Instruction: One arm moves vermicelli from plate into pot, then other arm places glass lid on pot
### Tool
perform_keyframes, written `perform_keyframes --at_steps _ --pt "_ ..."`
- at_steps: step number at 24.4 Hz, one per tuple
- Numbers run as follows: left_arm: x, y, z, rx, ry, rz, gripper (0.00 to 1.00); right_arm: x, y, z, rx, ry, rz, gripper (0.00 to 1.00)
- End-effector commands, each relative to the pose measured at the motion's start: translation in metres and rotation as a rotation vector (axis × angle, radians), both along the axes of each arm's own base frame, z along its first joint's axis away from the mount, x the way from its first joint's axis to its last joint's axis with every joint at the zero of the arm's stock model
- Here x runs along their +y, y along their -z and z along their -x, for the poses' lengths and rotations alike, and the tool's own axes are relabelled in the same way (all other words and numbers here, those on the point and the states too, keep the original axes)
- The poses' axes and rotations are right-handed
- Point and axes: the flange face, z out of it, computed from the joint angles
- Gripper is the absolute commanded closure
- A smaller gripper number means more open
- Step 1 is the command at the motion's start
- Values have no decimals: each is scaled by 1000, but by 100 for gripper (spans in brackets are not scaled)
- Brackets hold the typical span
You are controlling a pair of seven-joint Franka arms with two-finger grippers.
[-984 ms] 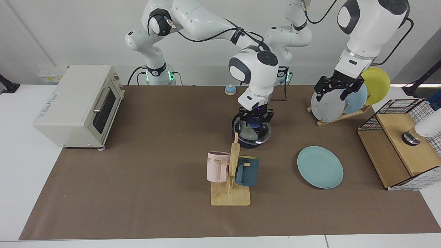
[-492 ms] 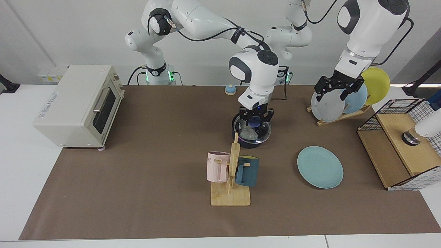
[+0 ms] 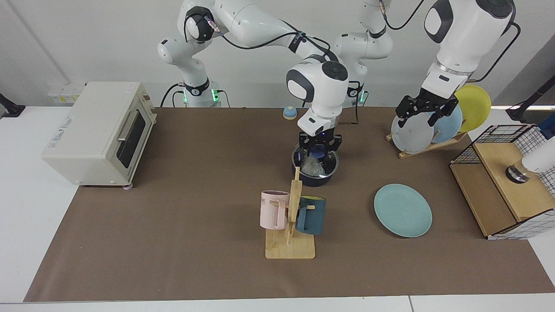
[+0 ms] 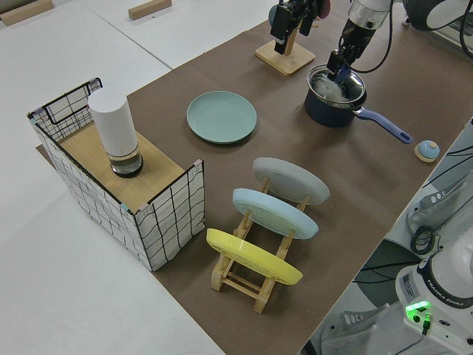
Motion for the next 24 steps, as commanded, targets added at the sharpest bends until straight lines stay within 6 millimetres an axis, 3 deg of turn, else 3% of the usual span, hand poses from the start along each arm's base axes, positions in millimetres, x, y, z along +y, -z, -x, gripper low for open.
perform_keyframes --at_steps 1,24 --pt "2 -4 2 6 -15 7 0 -9 4 9 -8 27 3 100" --pt "2 -4 2 6 -15 7 0 -10 9 11 -1 34 -25 100"
